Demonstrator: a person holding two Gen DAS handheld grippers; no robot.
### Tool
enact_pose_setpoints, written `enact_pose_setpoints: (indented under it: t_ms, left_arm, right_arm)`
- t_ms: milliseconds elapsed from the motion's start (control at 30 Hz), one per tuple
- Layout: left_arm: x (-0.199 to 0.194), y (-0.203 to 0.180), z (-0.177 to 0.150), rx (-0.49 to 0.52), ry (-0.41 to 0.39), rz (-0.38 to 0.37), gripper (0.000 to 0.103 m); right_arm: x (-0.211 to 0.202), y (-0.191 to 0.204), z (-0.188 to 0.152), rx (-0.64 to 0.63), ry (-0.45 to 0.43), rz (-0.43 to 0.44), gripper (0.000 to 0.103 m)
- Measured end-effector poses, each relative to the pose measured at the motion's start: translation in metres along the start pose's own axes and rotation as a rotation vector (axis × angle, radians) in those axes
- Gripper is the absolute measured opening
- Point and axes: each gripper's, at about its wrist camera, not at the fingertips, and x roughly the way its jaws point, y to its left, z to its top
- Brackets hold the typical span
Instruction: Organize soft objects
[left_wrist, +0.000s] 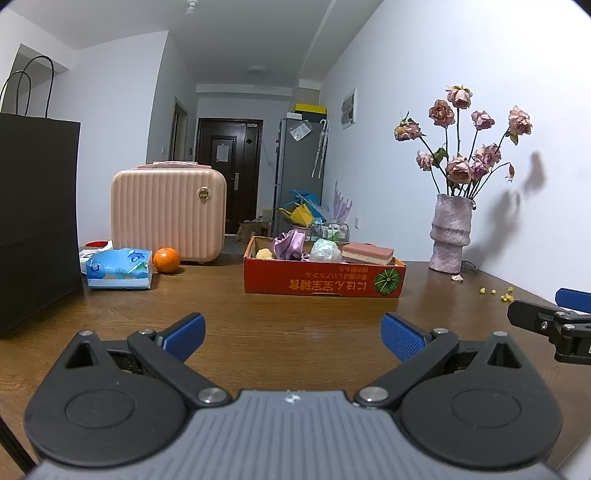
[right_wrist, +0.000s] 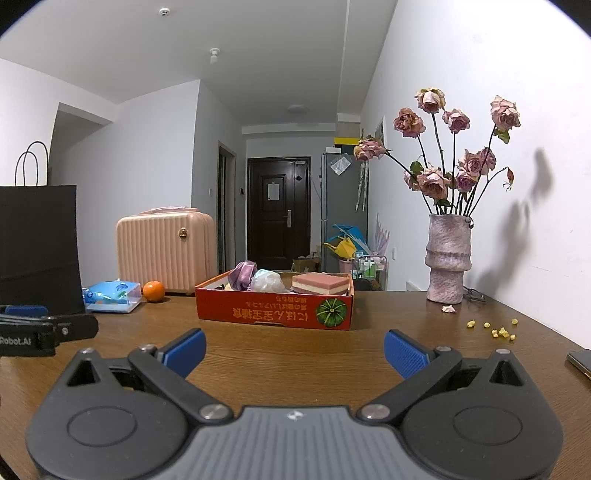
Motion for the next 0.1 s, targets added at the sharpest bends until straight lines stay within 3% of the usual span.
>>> enact_pose_setpoints:
  t_ms: [100]
  left_arm:
    - [0.0021,0.0011,0.0005,-0.005,0.004,0.004,0.103]
  right_arm:
    - [0.0004,0.0,0.001,0.0,0.001,0.0,0.103]
